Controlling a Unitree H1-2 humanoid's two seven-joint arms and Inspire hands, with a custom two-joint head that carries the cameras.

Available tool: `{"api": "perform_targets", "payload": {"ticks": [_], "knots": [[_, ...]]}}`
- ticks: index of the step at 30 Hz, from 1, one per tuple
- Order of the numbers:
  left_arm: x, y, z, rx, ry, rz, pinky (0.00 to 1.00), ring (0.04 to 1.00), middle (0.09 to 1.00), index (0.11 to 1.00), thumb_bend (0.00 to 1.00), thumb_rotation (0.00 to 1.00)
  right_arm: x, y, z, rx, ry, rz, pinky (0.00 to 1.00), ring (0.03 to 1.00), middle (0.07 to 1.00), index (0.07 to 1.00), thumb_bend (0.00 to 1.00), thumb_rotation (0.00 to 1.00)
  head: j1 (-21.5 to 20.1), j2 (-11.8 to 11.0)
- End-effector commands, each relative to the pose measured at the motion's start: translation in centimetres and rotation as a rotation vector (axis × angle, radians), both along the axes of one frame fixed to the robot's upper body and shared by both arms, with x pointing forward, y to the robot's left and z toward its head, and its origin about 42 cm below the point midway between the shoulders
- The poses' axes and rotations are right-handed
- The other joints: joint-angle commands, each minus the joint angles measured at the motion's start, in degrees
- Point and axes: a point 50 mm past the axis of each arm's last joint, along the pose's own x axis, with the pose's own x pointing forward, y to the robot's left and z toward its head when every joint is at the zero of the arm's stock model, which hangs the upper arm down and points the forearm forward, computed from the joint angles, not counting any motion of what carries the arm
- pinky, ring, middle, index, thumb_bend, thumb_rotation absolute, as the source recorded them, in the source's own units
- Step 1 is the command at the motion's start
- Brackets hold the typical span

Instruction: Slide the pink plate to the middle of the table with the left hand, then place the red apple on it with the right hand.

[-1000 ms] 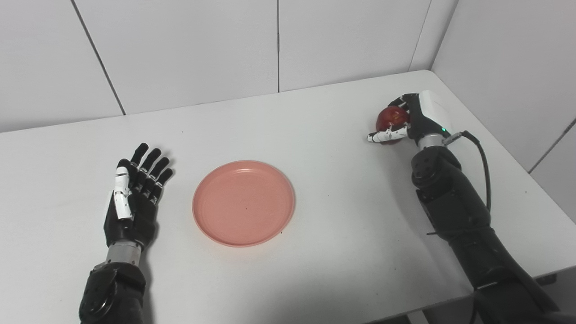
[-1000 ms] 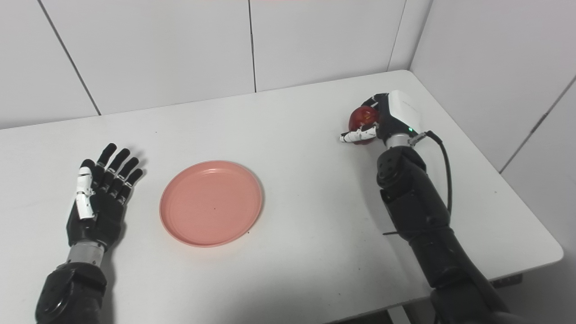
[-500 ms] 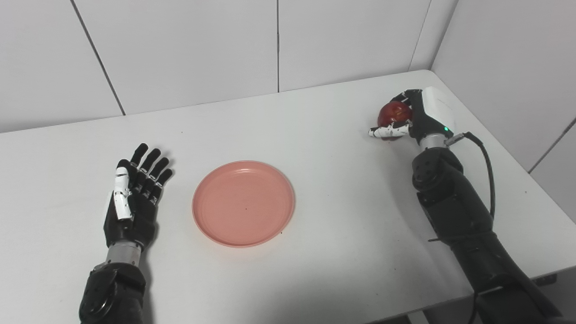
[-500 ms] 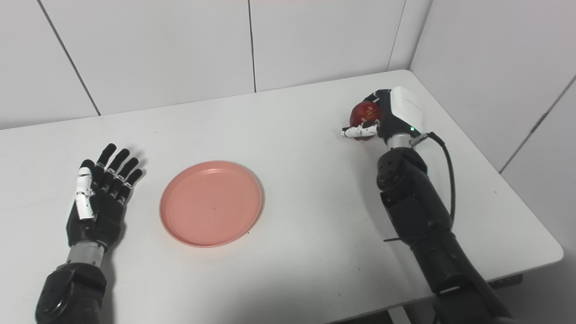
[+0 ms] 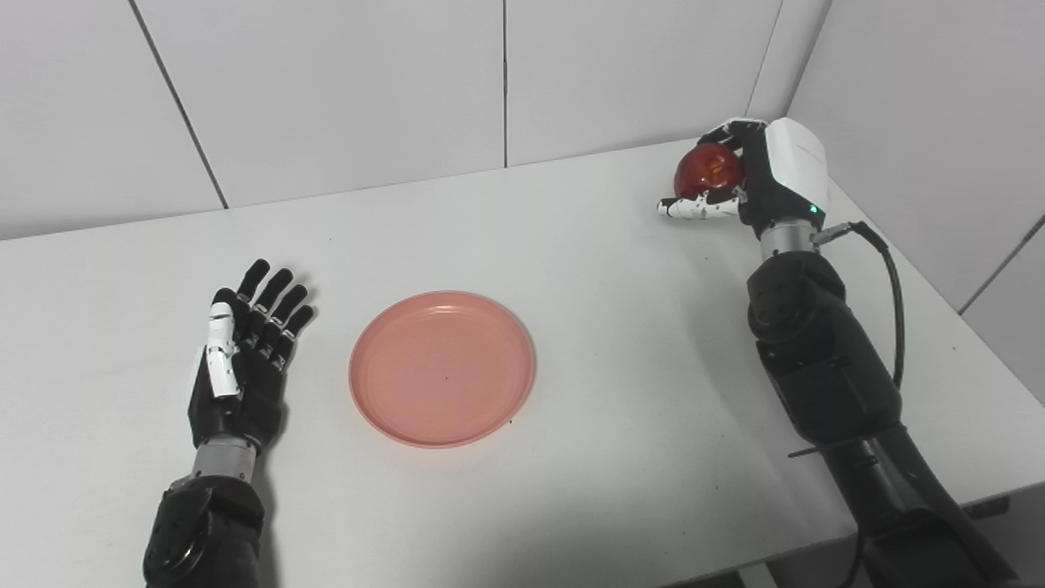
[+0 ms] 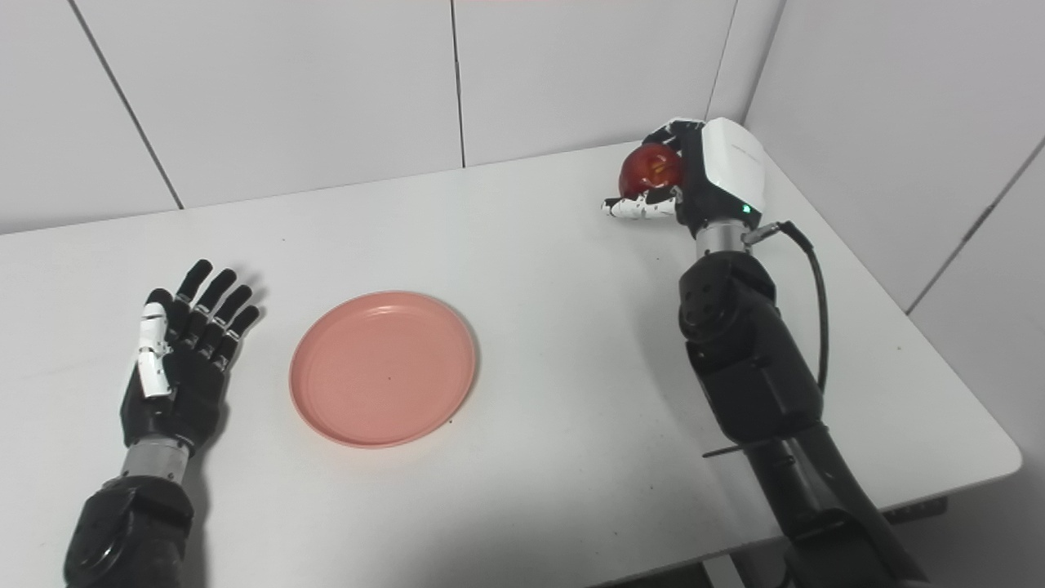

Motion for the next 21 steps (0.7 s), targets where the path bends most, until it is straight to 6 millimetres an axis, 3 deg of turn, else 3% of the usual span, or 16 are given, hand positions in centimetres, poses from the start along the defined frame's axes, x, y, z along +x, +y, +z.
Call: {"api": "perform_targets", "payload": {"ticks": [1, 11, 21], "knots": [[-0.7, -0.2, -1.4, 0.002, 0.068, 0.002, 0.88, 0.875, 0.887, 0.880, 0.35, 1.00, 0.1, 0.8, 3.4, -0.037, -0.100, 0.031, 0.33, 0.413, 0.478, 0.484, 0.52, 0.13, 0.15, 0.06], [-0.8, -1.0, -1.4, 0.008, 0.066, 0.009, 0.88, 0.873, 0.884, 0.873, 0.35, 1.00, -0.5, 4.5, 5.1, -0.043, -0.141, 0.140, 0.32, 0.399, 0.466, 0.484, 0.52, 0.13, 2.35, -0.35], [-1.0, -1.9, -1.4, 0.012, 0.065, 0.017, 0.88, 0.876, 0.889, 0.875, 0.36, 1.00, -0.7, 8.7, 5.5, -0.042, -0.155, 0.259, 0.28, 0.364, 0.451, 0.484, 0.52, 0.13, 5.45, -0.71]]}}
